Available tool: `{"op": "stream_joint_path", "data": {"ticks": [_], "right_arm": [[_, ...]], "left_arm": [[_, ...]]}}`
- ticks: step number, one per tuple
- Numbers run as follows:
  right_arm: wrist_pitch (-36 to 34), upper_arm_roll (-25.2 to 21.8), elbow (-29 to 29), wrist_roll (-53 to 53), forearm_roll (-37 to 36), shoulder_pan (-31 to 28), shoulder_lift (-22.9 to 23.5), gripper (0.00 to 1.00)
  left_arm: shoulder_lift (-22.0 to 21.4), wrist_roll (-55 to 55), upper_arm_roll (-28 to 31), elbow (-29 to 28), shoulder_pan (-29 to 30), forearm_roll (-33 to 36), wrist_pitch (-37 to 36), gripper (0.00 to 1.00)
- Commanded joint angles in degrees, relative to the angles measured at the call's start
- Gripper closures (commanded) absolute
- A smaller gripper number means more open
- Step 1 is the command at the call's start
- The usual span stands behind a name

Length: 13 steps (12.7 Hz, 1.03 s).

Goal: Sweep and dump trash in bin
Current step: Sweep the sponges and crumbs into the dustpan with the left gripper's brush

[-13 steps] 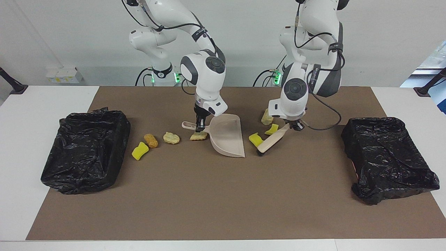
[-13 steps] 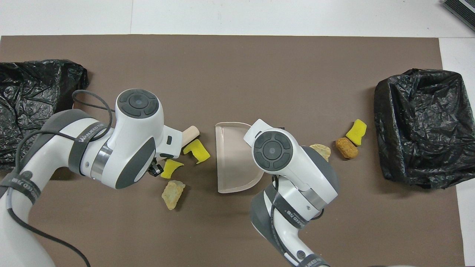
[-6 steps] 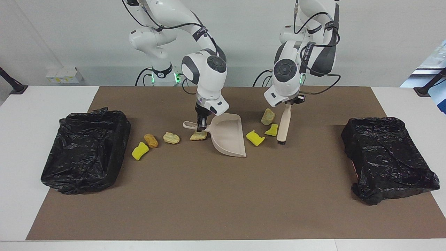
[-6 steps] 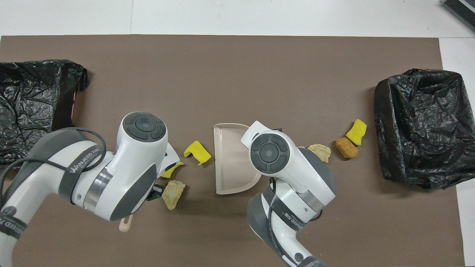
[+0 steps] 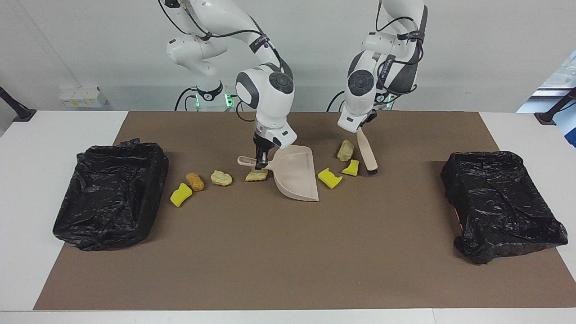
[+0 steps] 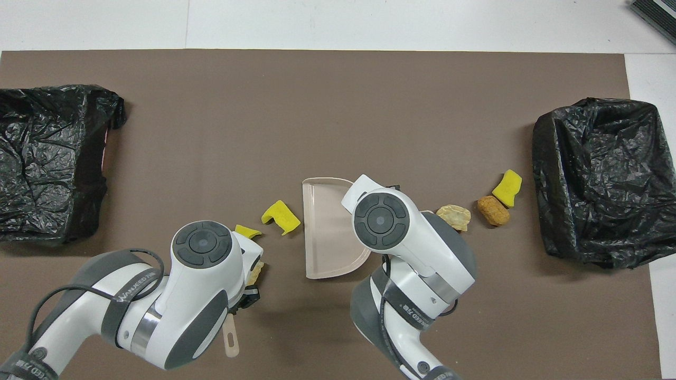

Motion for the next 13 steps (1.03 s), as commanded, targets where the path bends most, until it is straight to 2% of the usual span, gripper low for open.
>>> {"op": "stream_joint_path", "data": {"ticks": [1,4,7,9,13], "right_arm": [[1.47,0.37,-1.60,-1.08,-0.17,0.08,-0.02,1.00],[2.60,0.45,-1.69,-0.11,-0.17,0.08,0.42,1.00],[3.22,0.45,-1.69,1.90,-0.17,1.04,1.04,1.00],[3.66,0.45,-1.69,3.32,-0.17,1.31,1.48,1.00],[3.58,0.45,-1.69,3.58,-0.17,1.31,1.48,1.00]], "left_arm": [[-2.28,-1.52,0.98,-2.80,-0.60,-5.44,2.90,1.00],[0.17,-0.91,0.89,-2.19,-0.78,-12.56,15.61,1.00],[4.57,-0.21,0.89,-0.16,-6.04,-14.78,22.75,1.00],[5.63,4.26,0.89,2.55,-9.38,-14.78,23.57,1.00],[7.22,4.72,0.89,7.74,-13.26,-14.78,21.91,1.00]]}}
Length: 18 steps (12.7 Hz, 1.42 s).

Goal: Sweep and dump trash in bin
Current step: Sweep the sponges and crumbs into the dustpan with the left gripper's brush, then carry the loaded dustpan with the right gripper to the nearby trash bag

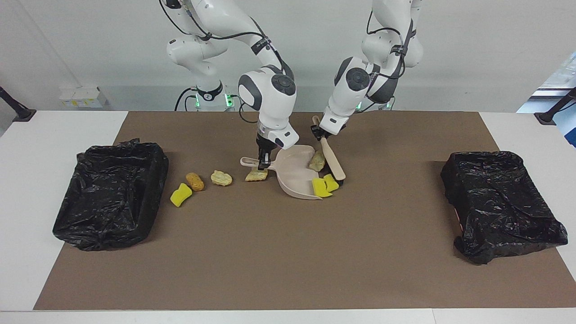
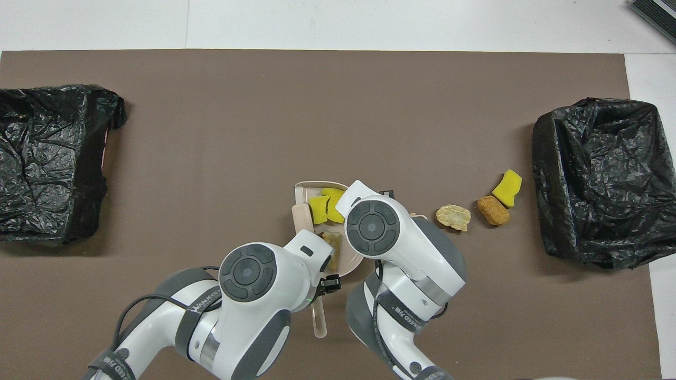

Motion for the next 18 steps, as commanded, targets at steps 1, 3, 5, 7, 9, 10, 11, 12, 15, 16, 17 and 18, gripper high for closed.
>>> {"op": "stream_joint_path", "data": {"ticks": [1,3,5,7,9,10,11,12,15,16,17,18], "right_arm": [[1.46,0.43,-0.63,1.17,-0.17,0.22,0.44,1.00],[1.37,0.34,-0.63,1.25,-0.17,0.22,0.44,1.00],[1.20,0.34,-0.54,1.25,-0.17,0.22,0.44,1.00],[0.76,0.43,-0.37,1.17,0.27,-0.57,0.18,1.00],[0.40,0.43,-0.01,-0.33,0.36,-1.97,-0.96,1.00],[0.40,0.51,0.25,-0.94,0.36,-2.59,-1.23,1.00],[0.40,0.60,0.51,-2.51,0.45,-3.12,-1.93,1.00],[0.32,0.60,0.78,-4.61,1.75,-3.99,-2.63,1.00],[-2.21,0.43,4.01,-18.91,8.79,-9.44,-4.56,1.00],[-4.84,0.43,6.55,-22.01,8.80,-10.93,-4.75,1.00],[-7.30,0.51,8.32,-23.78,8.97,-12.95,-4.66,1.00],[-8.55,0.51,9.90,-26.14,10.19,-14.97,-4.75,1.00]], "left_arm": [[0.67,1.67,0.99,3.87,-1.15,-0.89,-4.54,1.00],[-1.52,4.81,1.69,5.37,0.51,-0.80,-13.86,1.00],[-4.68,6.25,1.69,5.03,1.58,-0.28,-20.01,1.00],[-7.93,5.90,1.87,4.24,2.19,1.56,-24.07,1.00],[-10.66,5.28,1.78,1.53,1.58,4.21,-25.58,1.00],[-12.76,4.24,1.34,-1.45,1.32,4.99,-24.80,1.00],[-14.70,2.92,0.21,-3.66,1.32,6.65,-24.53,1.00],[-16.80,1.78,-1.20,-6.29,1.32,6.76,-23.57,1.00],[-21.04,-7.86,-9.01,-14.46,0.79,6.76,-16.55,1.00],[-20.96,-10.17,-9.55,-15.44,-1.47,6.67,-15.23,1.00],[-21.04,-11.84,-9.56,-16.24,-4.11,6.50,-14.08,1.00],[-20.96,-14.21,-9.65,-17.38,-6.57,6.32,-11.89,1.00]]}}
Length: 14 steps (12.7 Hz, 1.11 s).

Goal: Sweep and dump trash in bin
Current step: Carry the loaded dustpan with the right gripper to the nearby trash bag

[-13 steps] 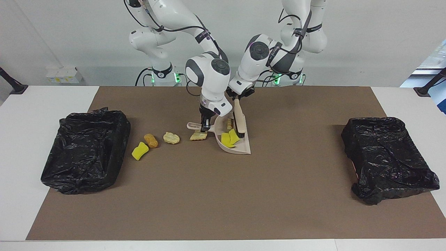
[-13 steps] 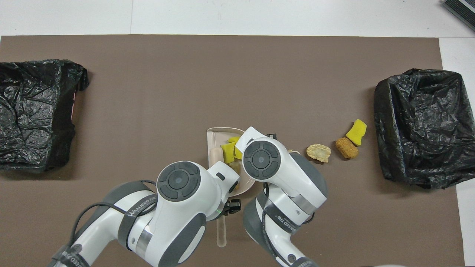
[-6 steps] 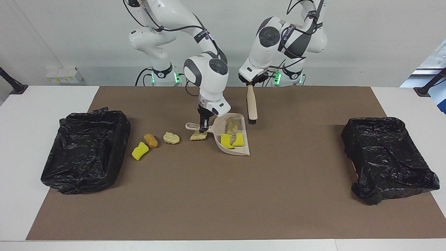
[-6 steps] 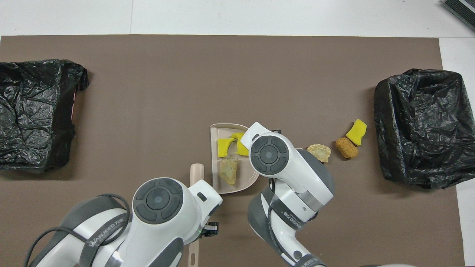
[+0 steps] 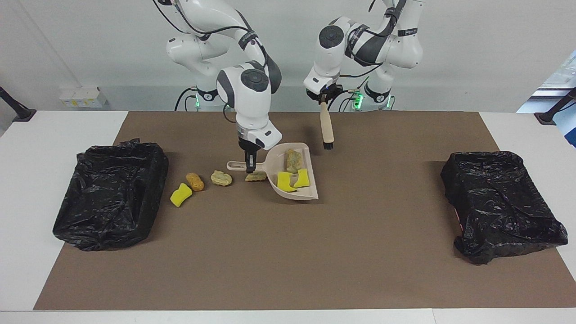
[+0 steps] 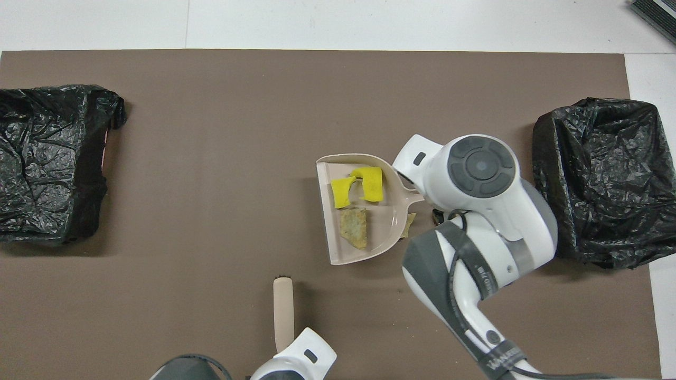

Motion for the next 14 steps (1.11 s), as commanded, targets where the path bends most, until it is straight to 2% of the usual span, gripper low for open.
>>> {"op": "stream_joint_path", "data": {"ticks": [1,4,7,10,14], "right_arm": [[-4.08,0.67,4.11,-8.01,3.60,-4.95,-0.23,1.00],[-6.64,0.41,7.19,-17.94,4.14,-11.01,-0.23,1.00],[-6.64,0.32,8.86,-29.89,4.23,-19.00,0.03,1.00],[-6.64,0.23,13.34,-39.74,4.15,-26.92,2.14,1.00],[-2.97,0.14,16.34,-45.66,2.74,-35.36,4.34,1.00]], "left_arm": [[-2.30,-5.45,0.73,-5.06,-7.12,0.39,7.09,1.00],[-0.63,-6.87,0.73,-5.86,-10.58,-2.05,10.38,1.00],[0.68,-5.64,0.73,-6.48,-10.67,-6.19,12.66,1.00],[2.01,-4.24,0.73,-6.83,-10.67,-6.73,14.69,1.00],[2.01,-3.36,0.73,-7.27,-10.32,-6.82,14.78,1.00]]}}
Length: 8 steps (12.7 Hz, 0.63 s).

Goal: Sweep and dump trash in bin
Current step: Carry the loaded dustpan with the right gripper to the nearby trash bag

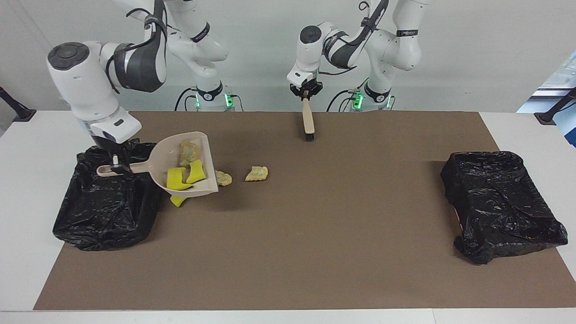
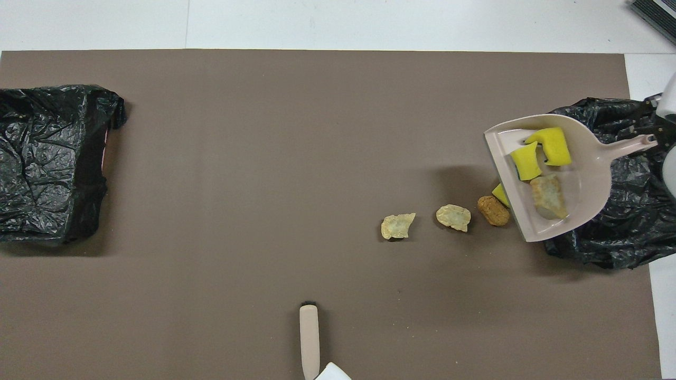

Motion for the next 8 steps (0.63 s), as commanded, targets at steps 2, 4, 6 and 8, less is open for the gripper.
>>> {"op": "stream_joint_path", "data": {"ticks": [2,4,6,8], "right_arm": [[5.69,0.69,2.46,-4.81,-1.86,-6.48,1.73,1.00],[11.92,0.78,2.19,-4.91,-6.34,-9.90,1.73,1.00],[16.60,0.69,1.84,-4.47,-10.04,-10.97,1.73,1.00],[18.62,0.69,1.75,-4.03,-13.81,-11.24,1.82,1.00]], "left_arm": [[-1.07,2.26,0.74,-1.67,-0.42,-1.33,0.78,0.86],[-0.80,2.44,0.83,-1.50,0.54,-1.33,0.52,0.59],[0.42,5.07,0.92,-0.54,2.38,-1.33,-1.14,0.51],[1.56,8.05,1.01,1.30,5.37,-1.16,-2.64,0.37]]}}
